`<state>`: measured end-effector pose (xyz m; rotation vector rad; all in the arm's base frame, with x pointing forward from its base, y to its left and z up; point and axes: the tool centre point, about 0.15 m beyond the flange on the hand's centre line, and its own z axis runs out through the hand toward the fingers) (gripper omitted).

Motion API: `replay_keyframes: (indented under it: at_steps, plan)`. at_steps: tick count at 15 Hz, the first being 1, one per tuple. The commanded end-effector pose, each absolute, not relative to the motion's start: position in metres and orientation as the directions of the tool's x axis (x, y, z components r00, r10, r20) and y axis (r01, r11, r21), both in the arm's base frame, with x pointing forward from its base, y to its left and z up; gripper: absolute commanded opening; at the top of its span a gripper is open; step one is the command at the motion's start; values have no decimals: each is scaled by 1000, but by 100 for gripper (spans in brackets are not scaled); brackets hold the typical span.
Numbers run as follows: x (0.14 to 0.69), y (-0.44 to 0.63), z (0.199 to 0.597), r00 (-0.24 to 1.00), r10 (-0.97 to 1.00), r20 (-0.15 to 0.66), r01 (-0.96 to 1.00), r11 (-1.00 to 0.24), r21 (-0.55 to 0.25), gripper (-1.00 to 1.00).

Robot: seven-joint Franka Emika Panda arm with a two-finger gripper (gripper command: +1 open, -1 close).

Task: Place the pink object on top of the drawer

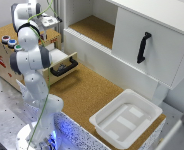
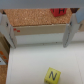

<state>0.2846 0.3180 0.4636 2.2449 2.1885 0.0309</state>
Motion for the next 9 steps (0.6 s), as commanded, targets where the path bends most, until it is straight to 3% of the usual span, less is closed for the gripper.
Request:
replay_keyframes:
  at_steps: [1, 6, 9]
  plan:
    - [294, 294, 440, -132, 979, 154, 989, 119, 85, 100]
    - [328, 291, 420, -268, 963, 36, 963, 268, 15, 100]
    - [356, 272, 397, -188, 980, 64, 982, 187, 23, 100]
